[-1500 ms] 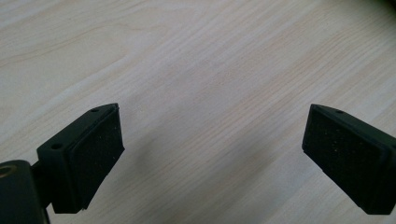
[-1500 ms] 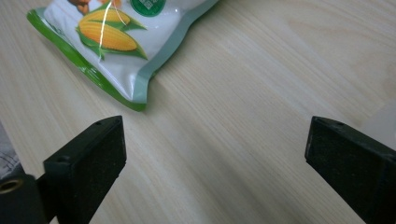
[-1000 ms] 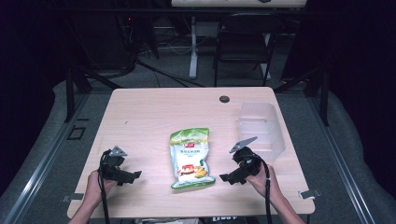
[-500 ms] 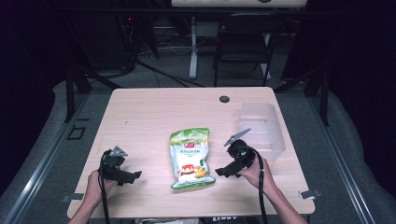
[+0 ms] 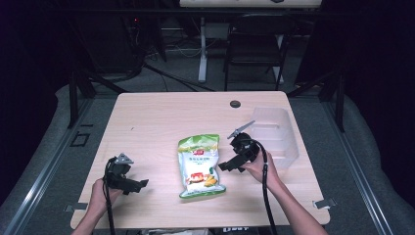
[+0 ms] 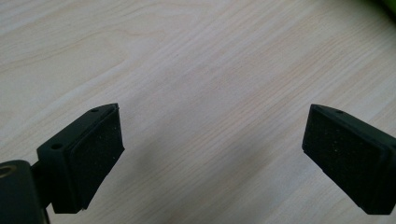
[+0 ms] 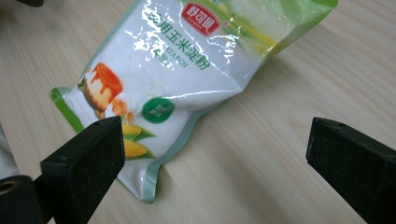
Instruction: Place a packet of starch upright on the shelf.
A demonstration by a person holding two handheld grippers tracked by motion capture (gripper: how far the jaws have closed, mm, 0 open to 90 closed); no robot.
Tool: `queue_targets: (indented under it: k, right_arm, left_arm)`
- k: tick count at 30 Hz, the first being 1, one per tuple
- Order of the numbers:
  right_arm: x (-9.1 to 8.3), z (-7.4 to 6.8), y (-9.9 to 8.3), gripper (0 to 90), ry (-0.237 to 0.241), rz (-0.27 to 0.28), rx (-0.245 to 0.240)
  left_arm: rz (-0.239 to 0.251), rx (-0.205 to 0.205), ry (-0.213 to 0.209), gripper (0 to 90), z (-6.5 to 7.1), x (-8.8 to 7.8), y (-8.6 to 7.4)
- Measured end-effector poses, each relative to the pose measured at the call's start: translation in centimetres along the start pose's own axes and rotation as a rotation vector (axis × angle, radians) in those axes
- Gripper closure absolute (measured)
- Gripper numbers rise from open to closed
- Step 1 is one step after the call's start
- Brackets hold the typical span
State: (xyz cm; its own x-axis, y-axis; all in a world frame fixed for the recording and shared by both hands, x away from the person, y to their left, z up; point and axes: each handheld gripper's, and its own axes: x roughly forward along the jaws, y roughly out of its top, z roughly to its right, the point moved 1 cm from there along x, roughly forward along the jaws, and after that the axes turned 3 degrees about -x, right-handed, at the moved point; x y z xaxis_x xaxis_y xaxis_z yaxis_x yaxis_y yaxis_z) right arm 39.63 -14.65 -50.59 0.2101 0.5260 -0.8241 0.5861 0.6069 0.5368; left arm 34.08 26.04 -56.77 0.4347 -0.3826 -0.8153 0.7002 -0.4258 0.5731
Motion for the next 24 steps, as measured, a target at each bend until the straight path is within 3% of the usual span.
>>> queue_targets:
  k: [8,13,24]
  right_arm:
    - [1.2,2.0,2.6,3.6,0.018,-0.006,0.042]
    - [1.9,2.7,3.7,3.1,0.036,-0.030,0.039]
    - [4.0,3.6,4.4,5.7,0.055,-0.045,0.056]
  left_arm:
    - [0.000,0.000,-0.002,5.0,0.0,0.0,0.0]
    - [-0.002,0.001,-0.002,5.0,0.0,0.0,0.0]
    - [-0.005,-0.002,-0.001,5.1,0.0,0.0,0.0]
